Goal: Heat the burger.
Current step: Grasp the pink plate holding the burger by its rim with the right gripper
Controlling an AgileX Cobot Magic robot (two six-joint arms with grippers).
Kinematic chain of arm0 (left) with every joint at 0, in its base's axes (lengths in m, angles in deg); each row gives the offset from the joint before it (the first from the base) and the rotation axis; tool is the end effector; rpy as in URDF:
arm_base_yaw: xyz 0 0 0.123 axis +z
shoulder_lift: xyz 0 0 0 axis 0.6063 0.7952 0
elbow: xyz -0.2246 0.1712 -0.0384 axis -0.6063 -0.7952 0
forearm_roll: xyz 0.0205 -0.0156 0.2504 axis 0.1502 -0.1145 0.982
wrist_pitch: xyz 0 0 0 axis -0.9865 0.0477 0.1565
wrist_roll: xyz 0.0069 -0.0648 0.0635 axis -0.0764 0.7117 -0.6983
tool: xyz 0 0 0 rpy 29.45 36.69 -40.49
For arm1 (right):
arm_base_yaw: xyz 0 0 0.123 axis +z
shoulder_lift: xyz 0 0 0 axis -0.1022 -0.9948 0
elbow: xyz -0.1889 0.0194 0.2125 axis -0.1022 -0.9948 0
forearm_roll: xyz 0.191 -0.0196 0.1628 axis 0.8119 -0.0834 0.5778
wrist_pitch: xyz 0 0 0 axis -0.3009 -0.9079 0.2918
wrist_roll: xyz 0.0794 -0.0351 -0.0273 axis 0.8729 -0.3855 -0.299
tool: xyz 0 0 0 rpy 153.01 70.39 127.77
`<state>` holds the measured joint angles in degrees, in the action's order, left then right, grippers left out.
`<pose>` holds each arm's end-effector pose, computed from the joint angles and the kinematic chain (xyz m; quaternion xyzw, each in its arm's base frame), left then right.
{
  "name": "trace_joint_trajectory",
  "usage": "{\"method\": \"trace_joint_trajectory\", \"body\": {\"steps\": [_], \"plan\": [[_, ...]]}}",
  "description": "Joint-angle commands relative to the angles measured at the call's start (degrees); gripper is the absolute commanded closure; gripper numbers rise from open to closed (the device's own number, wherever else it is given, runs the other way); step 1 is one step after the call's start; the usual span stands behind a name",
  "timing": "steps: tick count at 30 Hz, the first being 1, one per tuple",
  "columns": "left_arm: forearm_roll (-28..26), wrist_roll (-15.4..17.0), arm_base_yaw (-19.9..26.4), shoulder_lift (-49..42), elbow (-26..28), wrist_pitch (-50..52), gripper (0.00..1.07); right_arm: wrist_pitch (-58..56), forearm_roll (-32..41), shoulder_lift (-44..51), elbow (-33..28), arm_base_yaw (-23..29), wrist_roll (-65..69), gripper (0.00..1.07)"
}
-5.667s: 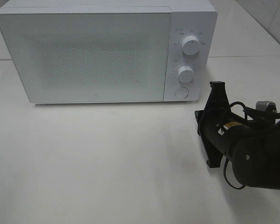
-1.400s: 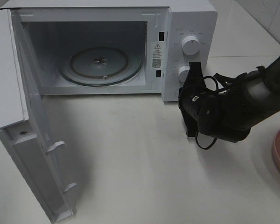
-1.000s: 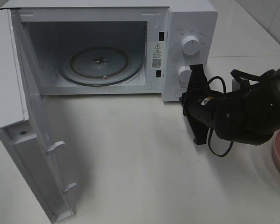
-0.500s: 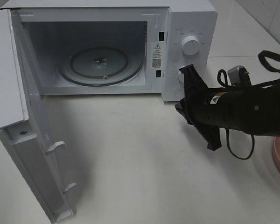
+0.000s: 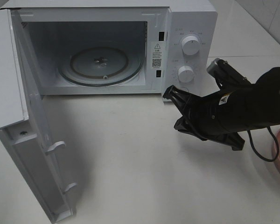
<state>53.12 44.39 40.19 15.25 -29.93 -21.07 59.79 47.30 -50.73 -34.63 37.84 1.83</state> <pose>-0.0049 -0.0042 0.2786 -0.0081 0.8477 -0.0035 0.5303 0.2435 0.1484 0.1607 0.1922 0.9073 0.2459 0.2817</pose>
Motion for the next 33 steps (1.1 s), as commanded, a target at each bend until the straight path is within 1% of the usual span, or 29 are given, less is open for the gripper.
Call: {"method": "trace_joint_trajectory", "body": {"steps": [1,2,3,4,5,7,14,16,17,18,19,20,21,22,23,24,25,26,27,29,30,31,32,33], "plan": [[-0.11,0.17,-0.17,-1.09,-0.11,0.40,0.09,-5.21,-0.69,2.12,0.06,0.06,-12.32,0.97],[-0.11,0.17,-0.17,-1.09,-0.11,0.40,0.09,-7.45,-0.69,3.04,0.06,0.06,-17.82,0.97],[-0.11,0.17,-0.17,-1.09,-0.11,0.40,0.09,-7.45,-0.69,3.04,0.06,0.06,-17.82,0.97],[-0.11,0.17,-0.17,-1.09,-0.11,0.40,0.09,-9.80,-0.86,3.95,0.06,0.06,-22.29,0.96],[-0.11,0.17,-0.17,-1.09,-0.11,0.40,0.09,-9.80,-0.86,3.95,0.06,0.06,-22.29,0.96],[-0.11,0.17,-0.17,-1.09,-0.11,0.40,0.09,-12.78,-0.86,5.27,0.06,0.06,-27.04,0.95],[-0.11,0.17,-0.17,-1.09,-0.11,0.40,0.09,-19.14,-1.66,8.48,0.06,0.06,-30.02,0.91],[-0.11,0.17,-0.17,-1.09,-0.11,0.40,0.09,-22.46,-5.73,10.49,0.06,0.06,-30.08,0.88],[-0.11,0.17,-0.17,-1.09,-0.11,0.40,0.09,-22.46,-5.73,10.49,0.06,0.06,-30.08,0.88],[-0.11,0.17,-0.17,-1.09,-0.11,0.40,0.09,-24.98,-9.05,11.92,0.06,0.06,-29.68,0.84],[-0.11,0.17,-0.17,-1.09,-0.11,0.40,0.09,-24.98,-9.05,11.92,0.06,0.06,-29.68,0.84],[-0.11,0.17,-0.17,-1.09,-0.11,0.40,0.09,-25.95,-10.20,12.49,0.06,0.06,-29.22,0.83],[-0.11,0.17,-0.17,-1.09,-0.11,0.40,0.09,-28.25,-12.66,13.75,0.06,-0.46,-27.67,0.78],[-0.11,0.17,-0.17,-1.09,-0.11,0.40,0.09,-28.25,-12.66,13.75,0.06,-0.46,-27.67,0.78],[-0.11,0.17,-0.17,-1.09,-0.11,0.40,0.09,-30.60,-13.69,15.07,0.06,-2.01,-26.07,0.73],[-0.11,0.17,-0.17,-1.09,-0.11,0.40,0.09,-31.80,-14.15,15.64,0.06,-2.86,-25.55,0.70],[-0.11,0.17,-0.17,-1.09,-0.11,0.40,0.09,-31.80,-14.15,15.64,0.06,-2.86,-25.55,0.70],[-0.11,0.17,-0.17,-1.09,-0.11,0.40,0.09,-33.98,-15.47,16.67,0.06,-4.41,-25.55,0.65],[-0.11,0.17,-0.17,-1.09,-0.11,0.40,0.09,-33.98,-15.47,16.67,0.06,-4.41,-25.55,0.65],[-0.11,0.17,-0.17,-1.09,-0.11,0.40,0.09,-36.84,-18.91,18.22,0.06,-6.30,-25.55,0.56],[-0.11,0.17,-0.17,-1.09,-0.11,0.40,0.09,-36.84,-18.91,18.22,0.06,-6.30,-25.55,0.56],[-0.11,0.17,-0.17,-1.09,-0.11,0.40,0.09,-38.16,-20.97,19.25,0.06,-7.45,-25.55,0.49],[-0.11,0.17,-0.17,-1.09,-0.11,0.40,0.09,-38.62,-21.94,19.71,0.06,-8.08,-25.55,0.43],[-0.11,0.17,-0.17,-1.09,-0.11,0.40,0.09,-38.62,-21.94,19.71,0.06,-8.08,-25.55,0.43]]}}
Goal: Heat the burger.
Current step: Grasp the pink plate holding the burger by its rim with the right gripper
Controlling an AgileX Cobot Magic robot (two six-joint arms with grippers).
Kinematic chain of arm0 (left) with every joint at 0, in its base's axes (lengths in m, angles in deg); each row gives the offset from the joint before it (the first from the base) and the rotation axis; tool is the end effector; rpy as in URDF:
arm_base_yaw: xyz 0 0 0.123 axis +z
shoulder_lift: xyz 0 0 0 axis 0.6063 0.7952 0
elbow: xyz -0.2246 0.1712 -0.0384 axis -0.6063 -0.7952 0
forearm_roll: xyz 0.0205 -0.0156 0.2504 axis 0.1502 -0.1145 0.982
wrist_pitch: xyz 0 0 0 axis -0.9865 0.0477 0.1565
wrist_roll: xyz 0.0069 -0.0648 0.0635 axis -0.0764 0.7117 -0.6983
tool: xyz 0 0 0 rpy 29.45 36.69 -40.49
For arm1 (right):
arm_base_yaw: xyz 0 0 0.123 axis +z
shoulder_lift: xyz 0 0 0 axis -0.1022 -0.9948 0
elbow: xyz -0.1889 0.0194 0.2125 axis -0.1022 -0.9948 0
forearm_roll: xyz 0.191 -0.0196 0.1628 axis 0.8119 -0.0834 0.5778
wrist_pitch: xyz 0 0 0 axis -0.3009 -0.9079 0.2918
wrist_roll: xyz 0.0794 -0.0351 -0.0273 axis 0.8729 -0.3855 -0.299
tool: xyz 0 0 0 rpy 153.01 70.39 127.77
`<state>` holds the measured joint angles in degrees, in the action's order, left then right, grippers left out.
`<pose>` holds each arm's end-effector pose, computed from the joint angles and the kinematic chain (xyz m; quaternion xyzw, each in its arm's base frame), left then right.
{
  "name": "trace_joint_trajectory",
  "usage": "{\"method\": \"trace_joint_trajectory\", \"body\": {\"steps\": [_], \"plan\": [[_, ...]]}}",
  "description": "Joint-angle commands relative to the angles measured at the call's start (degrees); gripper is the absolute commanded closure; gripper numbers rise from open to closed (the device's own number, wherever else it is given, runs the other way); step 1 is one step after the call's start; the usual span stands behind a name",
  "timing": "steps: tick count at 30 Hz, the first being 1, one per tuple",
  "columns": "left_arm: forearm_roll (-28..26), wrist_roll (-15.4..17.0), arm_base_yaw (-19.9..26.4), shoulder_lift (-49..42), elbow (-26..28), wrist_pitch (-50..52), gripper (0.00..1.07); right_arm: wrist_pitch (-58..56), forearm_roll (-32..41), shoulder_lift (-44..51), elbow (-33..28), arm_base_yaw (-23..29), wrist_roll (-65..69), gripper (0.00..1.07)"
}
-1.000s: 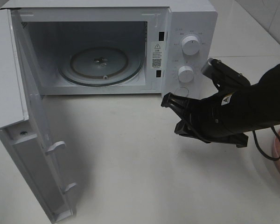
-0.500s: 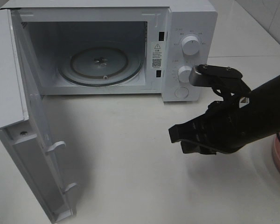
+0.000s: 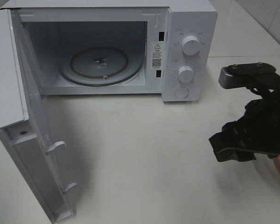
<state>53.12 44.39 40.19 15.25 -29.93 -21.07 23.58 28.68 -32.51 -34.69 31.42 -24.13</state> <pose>-0.0049 -0.0042 0.2786 -0.0081 0.8477 -0.0035 0.5303 0.1948 0.1003 0.2091 -0.1443 0.9620 0.1018 0.2083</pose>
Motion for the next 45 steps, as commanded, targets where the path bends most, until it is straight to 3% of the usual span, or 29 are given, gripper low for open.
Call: {"method": "trace_joint_trajectory", "body": {"steps": [1,2,3,4,6,12,25,31,45], "plan": [[-0.11,0.17,-0.17,-1.09,-0.11,0.40,0.09,-3.27,-4.70,2.41,0.11,-2.92,0.40,0.32],[-0.11,0.17,-0.17,-1.09,-0.11,0.40,0.09,-3.27,-4.70,2.41,0.11,-2.92,0.40,0.32],[-0.11,0.17,-0.17,-1.09,-0.11,0.40,0.09,-4.64,-5.96,2.98,0.11,-4.18,0.40,0.21],[-0.11,0.17,-0.17,-1.09,-0.11,0.40,0.09,-5.67,-6.65,3.32,0.11,-4.93,0.40,0.18],[-0.11,0.17,-0.17,-1.09,-0.11,0.40,0.09,-8.19,-7.73,3.50,0.11,-6.25,0.40,0.14],[-0.11,0.17,-0.17,-1.09,-0.11,0.40,0.09,-16.27,-11.63,3.50,0.11,-10.60,0.40,0.15],[-0.11,0.17,-0.17,-1.09,-0.11,0.40,0.09,-13.06,-15.30,3.44,0.11,-19.02,-0.63,0.18],[-0.11,0.17,-0.17,-1.09,-0.11,0.40,0.09,-10.54,-18.45,2.41,0.11,-19.54,0.17,0.20],[-0.11,0.17,-0.17,-1.09,-0.11,0.40,0.09,-4.53,-22.75,-10.83,0.17,-19.54,5.73,0.22]]}}
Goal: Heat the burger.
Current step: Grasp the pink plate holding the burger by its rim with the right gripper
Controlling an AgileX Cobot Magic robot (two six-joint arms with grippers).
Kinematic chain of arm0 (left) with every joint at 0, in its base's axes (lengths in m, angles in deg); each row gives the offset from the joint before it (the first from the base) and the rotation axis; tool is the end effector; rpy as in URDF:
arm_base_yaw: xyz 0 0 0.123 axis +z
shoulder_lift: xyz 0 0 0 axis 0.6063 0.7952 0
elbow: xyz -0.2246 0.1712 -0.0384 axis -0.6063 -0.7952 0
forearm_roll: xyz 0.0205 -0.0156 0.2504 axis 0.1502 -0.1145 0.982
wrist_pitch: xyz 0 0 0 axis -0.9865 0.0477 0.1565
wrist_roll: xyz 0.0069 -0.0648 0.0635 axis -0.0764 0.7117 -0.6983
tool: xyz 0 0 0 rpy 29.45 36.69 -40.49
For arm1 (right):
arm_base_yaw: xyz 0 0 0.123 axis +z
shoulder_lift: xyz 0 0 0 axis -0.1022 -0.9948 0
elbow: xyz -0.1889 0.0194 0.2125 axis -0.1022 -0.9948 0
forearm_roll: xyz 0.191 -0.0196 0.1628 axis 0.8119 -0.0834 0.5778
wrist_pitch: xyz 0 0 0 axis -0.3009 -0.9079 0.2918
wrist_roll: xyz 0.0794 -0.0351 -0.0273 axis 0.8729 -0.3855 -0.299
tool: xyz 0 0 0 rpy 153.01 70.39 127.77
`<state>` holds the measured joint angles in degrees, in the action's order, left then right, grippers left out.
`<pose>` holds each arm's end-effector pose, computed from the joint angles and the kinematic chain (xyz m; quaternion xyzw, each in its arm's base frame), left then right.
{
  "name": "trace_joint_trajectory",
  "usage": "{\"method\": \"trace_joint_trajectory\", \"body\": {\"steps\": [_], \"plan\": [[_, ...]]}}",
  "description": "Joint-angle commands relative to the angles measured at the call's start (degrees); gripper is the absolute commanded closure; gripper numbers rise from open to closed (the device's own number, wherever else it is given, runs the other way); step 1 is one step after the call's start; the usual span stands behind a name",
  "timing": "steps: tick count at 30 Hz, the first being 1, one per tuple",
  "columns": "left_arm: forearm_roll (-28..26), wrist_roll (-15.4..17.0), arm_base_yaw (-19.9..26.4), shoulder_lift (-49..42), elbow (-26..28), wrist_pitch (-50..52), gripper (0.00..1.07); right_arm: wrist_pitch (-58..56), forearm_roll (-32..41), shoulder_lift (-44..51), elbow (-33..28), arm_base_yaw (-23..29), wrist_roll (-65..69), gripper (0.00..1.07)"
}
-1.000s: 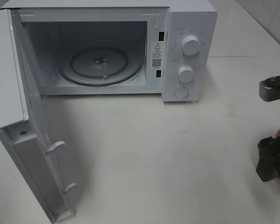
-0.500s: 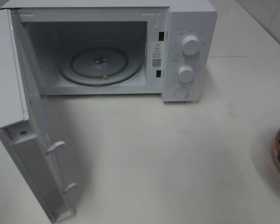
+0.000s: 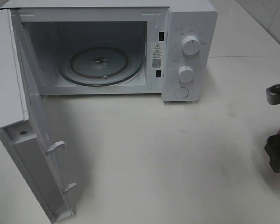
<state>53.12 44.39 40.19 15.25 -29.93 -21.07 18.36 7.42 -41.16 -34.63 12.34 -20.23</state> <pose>-0.0049 -0.0042 0.2786 -0.0081 0.8477 -0.0035 0.5303 0.2224 0.0123 0.1741 -0.0833 0.9874 -0.0678 0.1165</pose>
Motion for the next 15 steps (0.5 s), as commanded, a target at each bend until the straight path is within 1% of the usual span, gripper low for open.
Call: {"method": "trace_joint_trajectory", "body": {"steps": [1,7,15], "plan": [[-0.11,0.17,-0.17,-1.09,-0.11,0.40,0.09,1.26,-1.83,-3.61,0.11,-0.46,2.18,0.23],[-0.11,0.17,-0.17,-1.09,-0.11,0.40,0.09,2.46,-2.29,-7.22,0.34,-0.46,2.52,0.24],[-0.11,0.17,-0.17,-1.09,-0.11,0.40,0.09,2.29,-4.24,-13.29,3.61,-0.46,4.41,0.26]]}}
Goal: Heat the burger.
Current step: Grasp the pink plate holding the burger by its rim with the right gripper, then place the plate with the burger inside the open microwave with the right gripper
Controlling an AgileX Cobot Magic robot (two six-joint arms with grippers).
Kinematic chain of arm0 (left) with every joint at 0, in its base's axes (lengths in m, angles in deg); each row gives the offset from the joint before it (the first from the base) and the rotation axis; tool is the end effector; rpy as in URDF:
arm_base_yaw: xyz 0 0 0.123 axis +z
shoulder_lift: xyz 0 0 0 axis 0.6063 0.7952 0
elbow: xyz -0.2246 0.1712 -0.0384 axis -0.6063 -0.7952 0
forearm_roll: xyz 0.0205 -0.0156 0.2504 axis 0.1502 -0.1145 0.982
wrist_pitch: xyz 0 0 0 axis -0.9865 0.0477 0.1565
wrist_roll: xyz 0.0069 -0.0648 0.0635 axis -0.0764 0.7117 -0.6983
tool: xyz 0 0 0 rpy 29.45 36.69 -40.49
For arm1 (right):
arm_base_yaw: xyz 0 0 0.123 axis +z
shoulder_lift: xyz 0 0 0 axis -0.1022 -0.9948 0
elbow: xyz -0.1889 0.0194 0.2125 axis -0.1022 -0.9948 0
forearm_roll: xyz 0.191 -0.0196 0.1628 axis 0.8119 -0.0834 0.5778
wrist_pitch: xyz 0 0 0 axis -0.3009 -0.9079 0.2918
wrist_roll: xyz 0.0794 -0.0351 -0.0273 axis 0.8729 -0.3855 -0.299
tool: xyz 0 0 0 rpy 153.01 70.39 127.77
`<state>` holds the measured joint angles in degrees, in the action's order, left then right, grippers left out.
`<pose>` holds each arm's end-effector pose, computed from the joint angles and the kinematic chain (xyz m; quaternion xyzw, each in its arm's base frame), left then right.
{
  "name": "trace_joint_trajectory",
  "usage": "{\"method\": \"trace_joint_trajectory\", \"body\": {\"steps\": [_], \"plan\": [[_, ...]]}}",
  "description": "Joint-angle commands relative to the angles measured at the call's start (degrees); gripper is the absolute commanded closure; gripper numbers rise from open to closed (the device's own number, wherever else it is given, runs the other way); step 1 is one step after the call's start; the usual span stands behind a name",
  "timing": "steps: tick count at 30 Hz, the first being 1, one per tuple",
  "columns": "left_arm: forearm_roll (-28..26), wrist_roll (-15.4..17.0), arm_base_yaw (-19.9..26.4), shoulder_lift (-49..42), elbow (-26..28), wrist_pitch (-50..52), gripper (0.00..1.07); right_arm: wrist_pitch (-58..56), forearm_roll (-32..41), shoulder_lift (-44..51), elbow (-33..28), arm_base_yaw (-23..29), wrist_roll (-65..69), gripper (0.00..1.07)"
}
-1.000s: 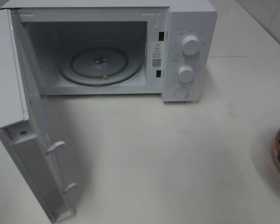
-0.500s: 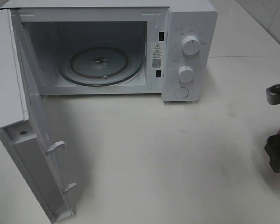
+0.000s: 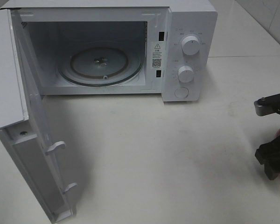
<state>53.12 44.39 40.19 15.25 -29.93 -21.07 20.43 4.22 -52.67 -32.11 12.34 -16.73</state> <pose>-0.0049 -0.0042 0.2786 -0.0081 0.8477 -0.0035 0.5303 0.2440 0.0126 0.1373 -0.0823 0.9915 -0.0811 0.0605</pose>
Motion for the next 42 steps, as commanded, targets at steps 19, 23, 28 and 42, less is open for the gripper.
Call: {"method": "trace_joint_trajectory", "body": {"steps": [19,23,28,42], "plan": [[-0.11,0.17,-0.17,-1.09,-0.11,0.40,0.09,1.60,-1.03,-6.42,2.46,-0.46,3.09,0.71],[-0.11,0.17,-0.17,-1.09,-0.11,0.40,0.09,1.38,-1.03,-6.42,2.46,-0.46,3.09,1.02],[-0.11,0.17,-0.17,-1.09,-0.11,0.40,0.09,0.34,-1.20,-6.42,2.46,-0.46,3.09,1.07],[-0.11,0.17,-0.17,-1.09,-0.11,0.40,0.09,-2.23,-3.04,-3.84,2.46,-0.29,5.61,1.07]]}}
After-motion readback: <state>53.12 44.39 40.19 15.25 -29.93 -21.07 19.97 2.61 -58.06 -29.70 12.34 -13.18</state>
